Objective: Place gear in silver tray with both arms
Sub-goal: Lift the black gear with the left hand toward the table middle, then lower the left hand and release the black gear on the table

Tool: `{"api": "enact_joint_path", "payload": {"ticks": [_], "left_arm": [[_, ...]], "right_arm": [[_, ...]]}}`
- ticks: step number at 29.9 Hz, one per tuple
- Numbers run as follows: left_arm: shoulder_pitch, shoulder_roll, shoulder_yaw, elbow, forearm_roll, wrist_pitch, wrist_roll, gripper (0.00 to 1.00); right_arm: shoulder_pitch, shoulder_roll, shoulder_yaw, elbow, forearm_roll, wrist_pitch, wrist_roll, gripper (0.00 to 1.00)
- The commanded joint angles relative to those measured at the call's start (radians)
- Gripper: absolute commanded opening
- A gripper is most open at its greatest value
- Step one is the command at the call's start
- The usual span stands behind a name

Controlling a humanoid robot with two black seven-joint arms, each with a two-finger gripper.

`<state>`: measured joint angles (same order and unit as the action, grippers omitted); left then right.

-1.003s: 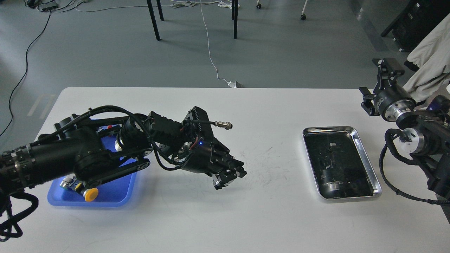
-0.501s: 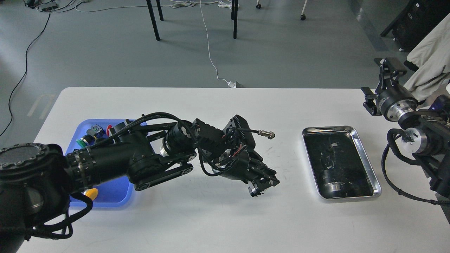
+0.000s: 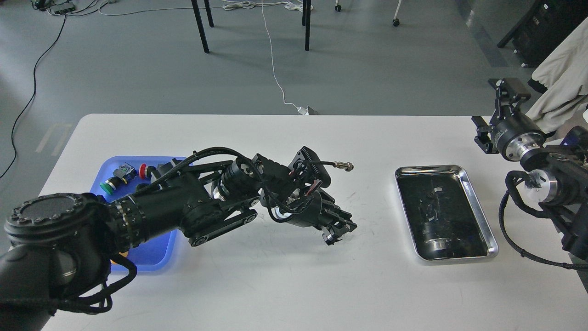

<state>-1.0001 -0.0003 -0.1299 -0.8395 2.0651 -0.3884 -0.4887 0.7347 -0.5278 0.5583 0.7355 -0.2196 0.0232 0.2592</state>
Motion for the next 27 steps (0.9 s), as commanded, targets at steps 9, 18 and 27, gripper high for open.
{"api": "enact_joint_path", "payload": {"ticks": [9, 18, 27], "left_arm": [[0.001, 0.000, -0.007, 0.011, -0.013, 0.000, 0.000, 0.21], [0.011, 0.000, -0.007, 0.011, -0.014, 0.000, 0.000, 0.21], [0.026, 0.000, -0.008, 0.011, -0.042, 0.000, 0.000, 0.25]], "right_arm": [[-0.003, -0.001, -0.001, -0.001, -0.001, 0.003, 0.000, 0.99], [-0.005, 0.000, -0.003, -0.001, -0.001, 0.003, 0.000, 0.99], [-0.005, -0.001, -0.003, -0.001, -0.003, 0.003, 0.000, 0.99]]}}
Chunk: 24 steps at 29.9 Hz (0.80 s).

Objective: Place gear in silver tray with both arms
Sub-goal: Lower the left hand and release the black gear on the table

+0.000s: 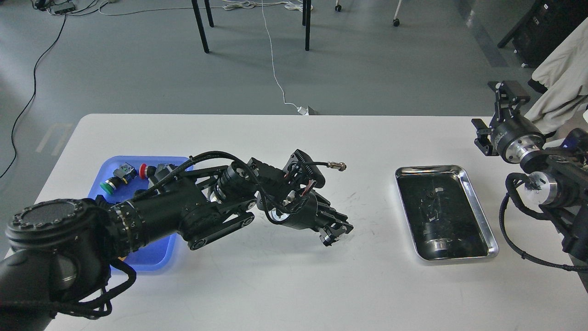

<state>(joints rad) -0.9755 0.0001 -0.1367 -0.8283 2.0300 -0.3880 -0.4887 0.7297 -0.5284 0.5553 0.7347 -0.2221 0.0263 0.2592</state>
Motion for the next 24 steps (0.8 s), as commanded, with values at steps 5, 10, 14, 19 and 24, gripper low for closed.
{"api": "enact_joint_path", "payload": {"ticks": [5, 10, 14, 19, 24], "left_arm": [[0.001, 0.000, -0.007, 0.000, -0.019, 0.000, 0.000, 0.28], [0.001, 0.000, -0.007, 0.000, -0.030, 0.000, 0.000, 0.31], [0.001, 0.000, -0.007, 0.000, -0.031, 0.000, 0.000, 0.33], [0.000, 0.000, -0.009, 0.000, -0.031, 0.000, 0.000, 0.36], [-0.009, 0.000, -0.055, 0.000, -0.060, -0.002, 0.000, 0.40]], "right_arm": [[0.004, -0.001, -0.002, 0.000, 0.000, 0.000, 0.000, 0.99], [0.004, -0.001, -0.002, 0.000, 0.000, 0.000, 0.000, 0.99], [0.004, -0.001, -0.014, 0.000, 0.000, 0.000, 0.000, 0.99], [0.005, -0.002, -0.032, 0.003, 0.000, 0.000, 0.000, 0.99], [0.016, -0.004, -0.064, 0.009, 0.000, 0.004, 0.000, 0.99]]}}
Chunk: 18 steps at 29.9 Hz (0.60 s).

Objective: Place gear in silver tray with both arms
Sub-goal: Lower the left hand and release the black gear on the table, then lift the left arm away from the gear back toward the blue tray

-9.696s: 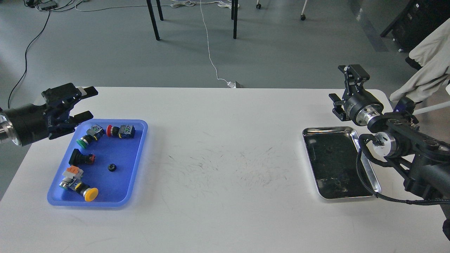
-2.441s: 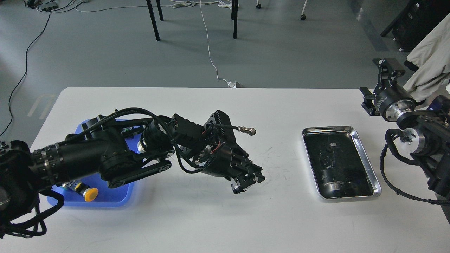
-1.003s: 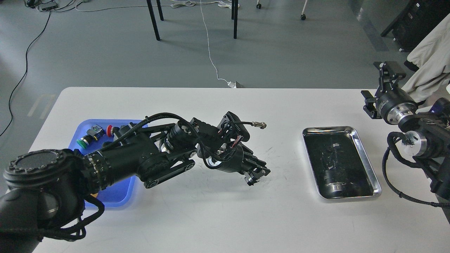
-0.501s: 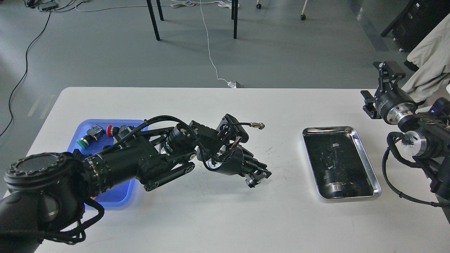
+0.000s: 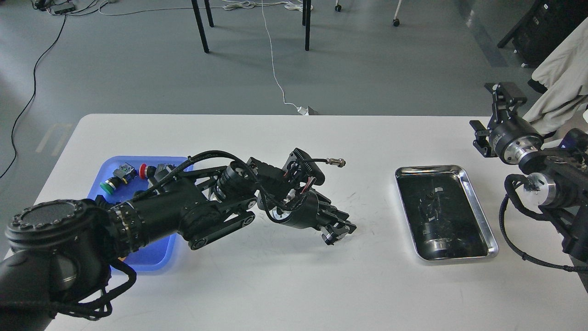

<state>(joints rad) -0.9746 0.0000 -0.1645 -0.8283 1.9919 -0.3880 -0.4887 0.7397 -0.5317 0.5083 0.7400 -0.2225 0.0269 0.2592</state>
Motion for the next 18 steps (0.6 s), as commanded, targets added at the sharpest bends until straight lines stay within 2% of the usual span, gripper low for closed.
{"api": "enact_joint_path", "payload": {"ticks": [1, 12, 18], "left_arm": [[-0.013, 0.000, -0.035, 0.000, -0.037, -0.002, 0.000, 0.41], [-0.151, 0.009, -0.086, 0.000, -0.271, -0.003, 0.000, 0.47], [-0.184, 0.168, -0.090, 0.000, -0.429, -0.002, 0.000, 0.51]], "right_arm": [[0.009, -0.001, -0.024, 0.006, 0.002, 0.004, 0.000, 0.99], [0.111, -0.051, -0.112, 0.050, 0.000, 0.011, -0.011, 0.99], [0.197, -0.079, -0.230, 0.143, -0.003, 0.013, -0.009, 0.99]]}}
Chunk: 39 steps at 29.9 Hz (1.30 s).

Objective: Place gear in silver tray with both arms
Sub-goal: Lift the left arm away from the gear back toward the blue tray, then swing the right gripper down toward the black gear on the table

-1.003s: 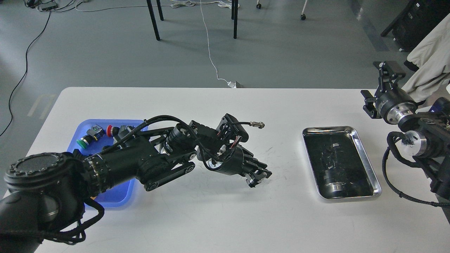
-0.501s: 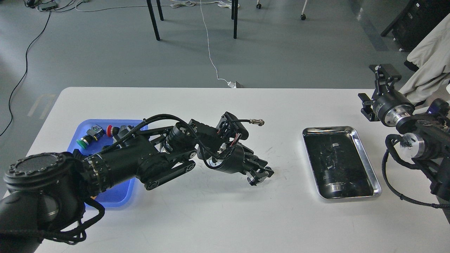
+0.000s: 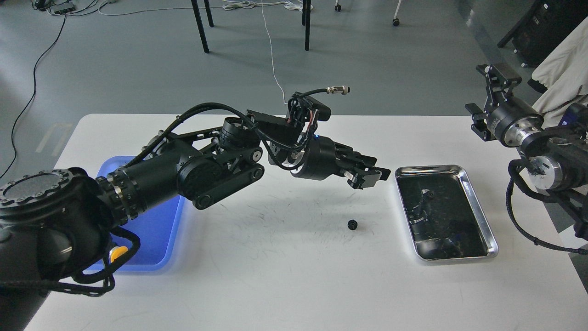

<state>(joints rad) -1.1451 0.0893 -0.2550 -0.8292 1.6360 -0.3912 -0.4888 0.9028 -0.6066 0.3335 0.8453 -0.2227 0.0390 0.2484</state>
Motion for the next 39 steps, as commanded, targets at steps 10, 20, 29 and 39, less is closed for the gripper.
{"api": "enact_joint_path", "payload": {"ticks": [10, 20, 29, 39], "left_arm": [[0.015, 0.329, 0.005, 0.002, -0.378, 0.009, 0.000, 0.61], [0.065, 0.470, 0.003, 0.070, -0.594, 0.026, 0.000, 0.75], [0.070, 0.501, 0.005, 0.222, -0.788, 0.015, 0.000, 0.89], [0.156, 0.535, 0.008, 0.278, -0.907, 0.009, 0.000, 0.99]], "right_arm": [[0.185, 0.007, -0.223, 0.089, -0.188, 0.009, 0.009, 0.98], [0.294, 0.005, -0.338, 0.230, -0.392, 0.012, 0.008, 0.98], [0.445, 0.014, -0.540, 0.233, -0.475, 0.111, 0.091, 0.99], [0.496, 0.062, -0.613, 0.241, -0.737, 0.119, 0.098, 0.98]]}}
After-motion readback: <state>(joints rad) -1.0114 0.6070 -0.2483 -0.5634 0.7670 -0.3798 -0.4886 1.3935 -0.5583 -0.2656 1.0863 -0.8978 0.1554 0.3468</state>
